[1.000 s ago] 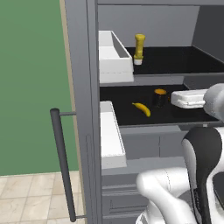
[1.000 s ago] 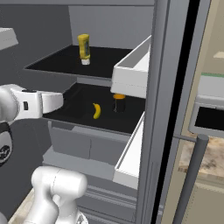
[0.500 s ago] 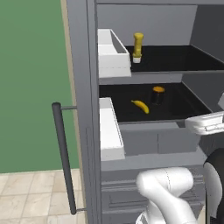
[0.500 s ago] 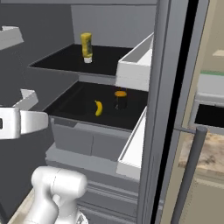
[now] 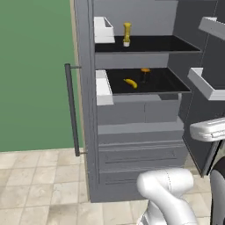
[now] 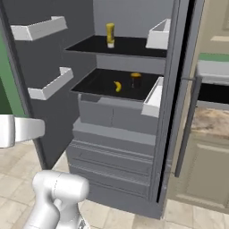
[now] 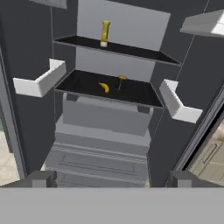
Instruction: Place the mustard and ketchup from the counter to the top shelf of the fridge. If the existing items in the fridge are on the top shelf, move them to other shelves.
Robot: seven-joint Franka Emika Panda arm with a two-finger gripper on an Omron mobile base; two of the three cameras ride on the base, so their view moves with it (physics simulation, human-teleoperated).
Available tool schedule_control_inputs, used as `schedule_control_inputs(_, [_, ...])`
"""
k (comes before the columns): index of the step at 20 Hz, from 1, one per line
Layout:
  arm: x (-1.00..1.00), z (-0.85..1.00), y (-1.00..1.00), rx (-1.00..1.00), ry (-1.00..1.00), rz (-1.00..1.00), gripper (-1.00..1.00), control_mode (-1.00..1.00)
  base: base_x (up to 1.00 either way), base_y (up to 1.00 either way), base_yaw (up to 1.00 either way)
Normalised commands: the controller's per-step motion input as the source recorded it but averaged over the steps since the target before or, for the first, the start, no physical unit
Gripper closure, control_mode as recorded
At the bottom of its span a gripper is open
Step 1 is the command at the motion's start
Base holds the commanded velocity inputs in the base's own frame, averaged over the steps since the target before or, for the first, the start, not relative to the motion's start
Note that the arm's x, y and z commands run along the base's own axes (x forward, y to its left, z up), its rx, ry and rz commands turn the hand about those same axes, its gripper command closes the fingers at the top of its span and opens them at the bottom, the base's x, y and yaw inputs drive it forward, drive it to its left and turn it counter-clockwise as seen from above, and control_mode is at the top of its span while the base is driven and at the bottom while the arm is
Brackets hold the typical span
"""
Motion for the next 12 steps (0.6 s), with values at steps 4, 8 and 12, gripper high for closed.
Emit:
schedule_control_inputs(4, [0.0,0.0,0.0,0.0,0.0,0.0,-1.0,1.0,-1.0,-0.32,0.0])
schedule_control_inputs(8, [0.0,0.0,0.0,0.0,0.0,0.0,-1.0,1.0,-0.92,-0.85,-0.15])
schedule_control_inputs(12, [0.0,0.0,0.0,0.0,0.0,0.0,-1.0,1.0,-0.13,-1.0,-0.31])
